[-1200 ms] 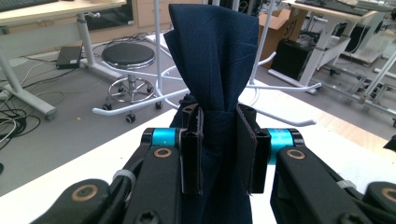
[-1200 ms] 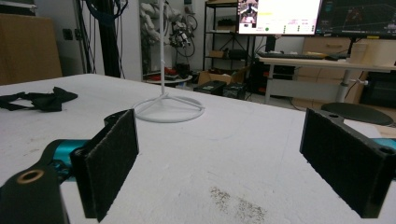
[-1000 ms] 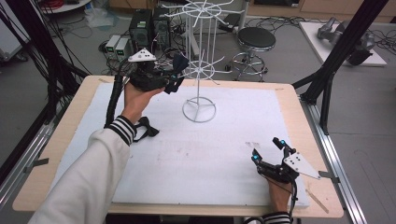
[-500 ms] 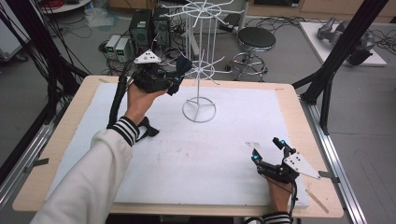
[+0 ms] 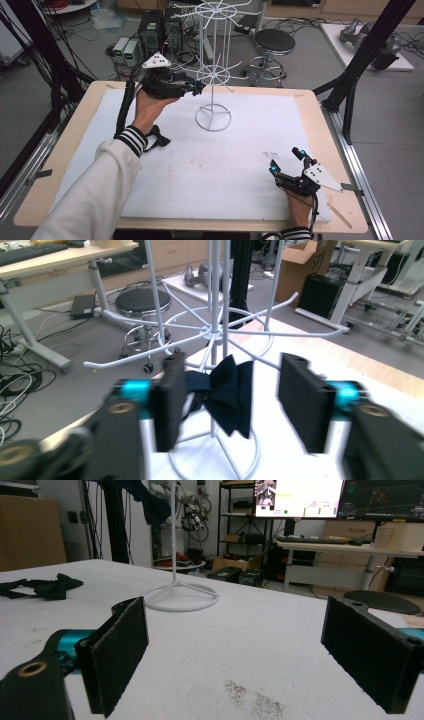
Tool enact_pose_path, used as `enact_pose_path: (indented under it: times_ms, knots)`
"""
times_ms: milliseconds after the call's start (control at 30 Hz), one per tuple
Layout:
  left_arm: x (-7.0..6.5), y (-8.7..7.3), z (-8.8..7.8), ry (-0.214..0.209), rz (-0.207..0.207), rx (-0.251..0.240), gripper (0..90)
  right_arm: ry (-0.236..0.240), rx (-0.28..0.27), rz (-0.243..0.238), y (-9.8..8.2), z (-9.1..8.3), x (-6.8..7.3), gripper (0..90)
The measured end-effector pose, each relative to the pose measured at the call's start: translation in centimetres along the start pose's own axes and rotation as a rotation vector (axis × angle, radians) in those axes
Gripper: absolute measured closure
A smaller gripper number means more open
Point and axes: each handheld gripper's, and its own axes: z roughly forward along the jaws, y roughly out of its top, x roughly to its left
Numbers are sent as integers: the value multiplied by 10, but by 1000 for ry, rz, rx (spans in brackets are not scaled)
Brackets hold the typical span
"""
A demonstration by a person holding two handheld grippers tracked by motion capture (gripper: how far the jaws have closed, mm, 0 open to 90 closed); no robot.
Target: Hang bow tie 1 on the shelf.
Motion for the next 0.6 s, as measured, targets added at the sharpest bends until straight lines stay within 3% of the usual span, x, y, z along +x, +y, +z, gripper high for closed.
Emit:
enact_pose_path:
  times_ms: [167,400,600]
  knots:
    - [-3,-1,-4,7,31,-23,267,1,0,1,0,0,0,110]
    - [-5,-5,-21,-10,69,-58,184,-3,1,4,0,0,0,110]
    - [0,-7,-46,-21,97,-75,175,-4,-2,2,0,0,0,111]
